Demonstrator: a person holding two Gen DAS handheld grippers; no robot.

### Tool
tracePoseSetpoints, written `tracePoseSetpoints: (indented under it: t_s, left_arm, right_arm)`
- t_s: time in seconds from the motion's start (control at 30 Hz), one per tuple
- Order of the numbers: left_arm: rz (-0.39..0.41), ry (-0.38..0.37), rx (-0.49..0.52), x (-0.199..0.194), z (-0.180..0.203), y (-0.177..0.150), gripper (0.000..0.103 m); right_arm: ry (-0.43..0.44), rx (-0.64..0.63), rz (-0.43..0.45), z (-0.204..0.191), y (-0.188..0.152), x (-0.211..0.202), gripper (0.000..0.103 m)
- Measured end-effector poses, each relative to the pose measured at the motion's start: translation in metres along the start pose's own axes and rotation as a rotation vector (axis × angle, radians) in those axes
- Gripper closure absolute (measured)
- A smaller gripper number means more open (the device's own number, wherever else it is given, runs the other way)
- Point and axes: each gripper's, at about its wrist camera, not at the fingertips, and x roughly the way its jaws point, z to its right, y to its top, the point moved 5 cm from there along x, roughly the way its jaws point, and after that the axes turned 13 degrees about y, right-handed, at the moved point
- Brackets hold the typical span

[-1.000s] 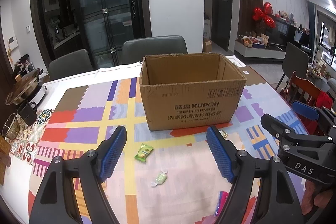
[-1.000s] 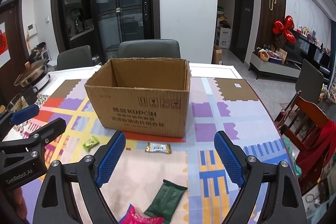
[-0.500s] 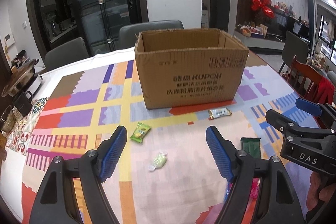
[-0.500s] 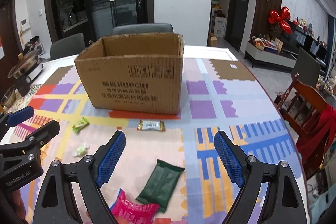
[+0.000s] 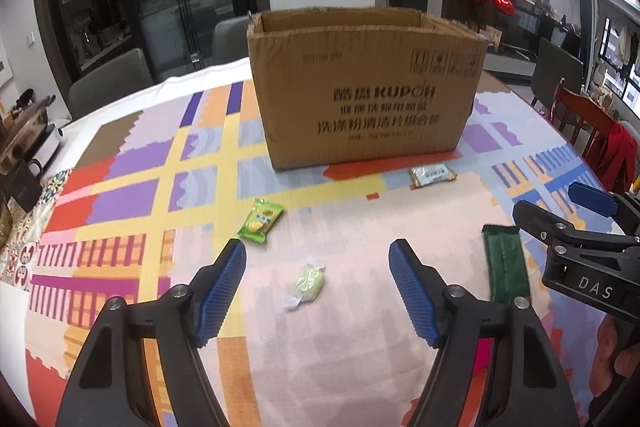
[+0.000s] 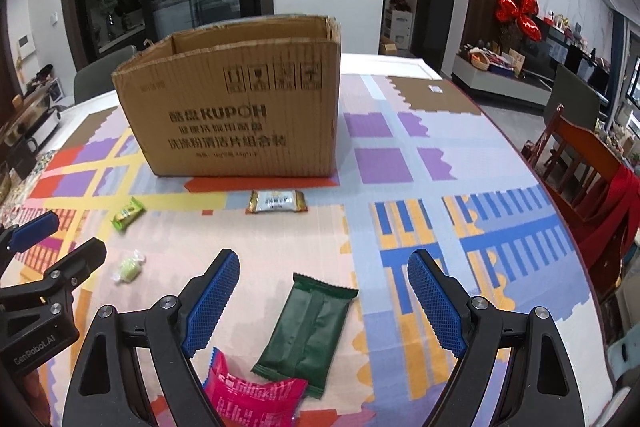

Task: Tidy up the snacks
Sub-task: 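Lower left tool to pale green candy while right tool approaches dark green packet, then close left tool on pale green candy while right tool grasps dark green packet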

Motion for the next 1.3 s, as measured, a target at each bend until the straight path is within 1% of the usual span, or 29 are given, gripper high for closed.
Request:
tracePoseSetpoints:
  t_s: [0.2,0.47,0.57,0.73,0.8,0.9,1.13,1.2,1.3]
  left_arm:
    - [-0.021,-0.012,0.026,0.018,-0.001,-0.011,0.041]
    - [-0.053,-0.032,0.035,0.038,0.001,-0.023,0.046]
    - [-0.065,-0.044,0.035,0.043,0.002,-0.026,0.049]
    - [-0.068,-0.051,0.042,0.049,0.004,-0.027,0.050]
    - [-0.068,-0.053,0.044,0.050,0.003,-0.027,0.056]
    - [-0.069,-0.052,0.047,0.053,0.002,-0.028,0.062]
    - [-0.083,-0.070,0.051,0.057,0.006,-0.034,0.069]
    - [-0.092,-0.075,0.053,0.058,0.008,-0.036,0.076]
    - [-0.102,-0.085,0.052,0.059,0.009,-0.040,0.081]
  right_arm:
    - [-0.013,0.016,-0.044,-0.004,-0.016,0.016,0.016]
    - [-0.028,0.034,-0.097,-0.003,-0.030,0.035,0.016]
    - [-0.036,0.052,-0.111,-0.001,-0.034,0.040,0.016]
    - [-0.041,0.077,-0.135,0.002,-0.040,0.047,0.016]
    - [-0.037,0.091,-0.149,0.002,-0.044,0.051,0.016]
    - [-0.042,0.097,-0.158,0.003,-0.046,0.053,0.016]
    - [-0.034,0.109,-0.174,0.003,-0.050,0.055,0.018]
    - [-0.035,0.112,-0.173,0.003,-0.051,0.054,0.019]
    - [-0.035,0.110,-0.169,0.003,-0.051,0.053,0.022]
